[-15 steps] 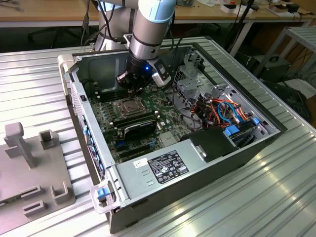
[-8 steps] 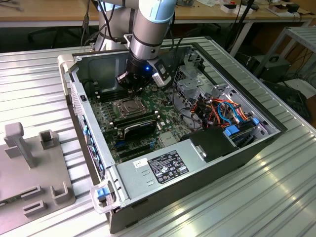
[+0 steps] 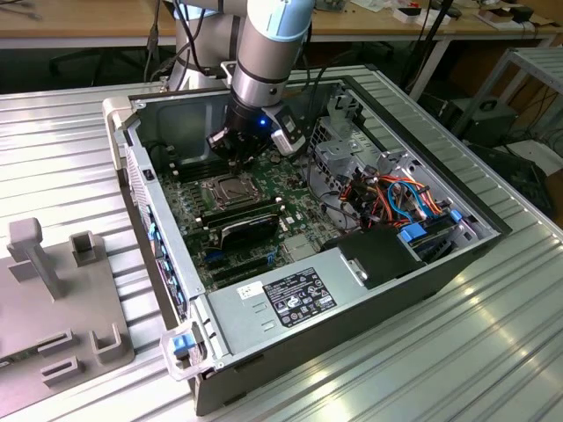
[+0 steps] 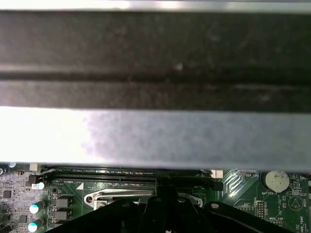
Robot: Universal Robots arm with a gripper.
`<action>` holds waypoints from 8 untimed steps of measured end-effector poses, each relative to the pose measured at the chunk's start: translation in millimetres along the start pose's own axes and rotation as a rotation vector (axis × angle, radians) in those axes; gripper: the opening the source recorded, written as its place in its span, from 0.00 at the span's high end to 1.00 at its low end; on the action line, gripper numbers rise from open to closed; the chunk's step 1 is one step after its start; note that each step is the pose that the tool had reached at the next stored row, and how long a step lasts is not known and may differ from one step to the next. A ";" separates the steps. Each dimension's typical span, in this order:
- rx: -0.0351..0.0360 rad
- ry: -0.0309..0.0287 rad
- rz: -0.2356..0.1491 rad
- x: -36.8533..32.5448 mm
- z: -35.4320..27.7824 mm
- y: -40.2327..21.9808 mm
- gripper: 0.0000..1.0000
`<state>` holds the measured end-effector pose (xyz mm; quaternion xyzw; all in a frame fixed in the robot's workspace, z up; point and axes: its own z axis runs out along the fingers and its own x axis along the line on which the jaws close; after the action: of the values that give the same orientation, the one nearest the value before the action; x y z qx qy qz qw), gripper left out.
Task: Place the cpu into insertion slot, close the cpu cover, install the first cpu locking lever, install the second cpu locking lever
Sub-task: 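Install the first cpu locking lever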
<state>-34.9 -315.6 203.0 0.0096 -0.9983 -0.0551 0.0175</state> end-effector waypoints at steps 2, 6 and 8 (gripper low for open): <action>-0.0006 -0.0003 0.000 -0.1 0.3 0.1 0.89; -0.0010 -0.0007 0.000 -0.1 0.0 0.2 0.89; -0.0005 -0.0006 0.000 -0.1 -0.5 0.2 0.89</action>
<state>-34.9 -315.5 203.6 0.0096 -0.9983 -0.0553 0.0172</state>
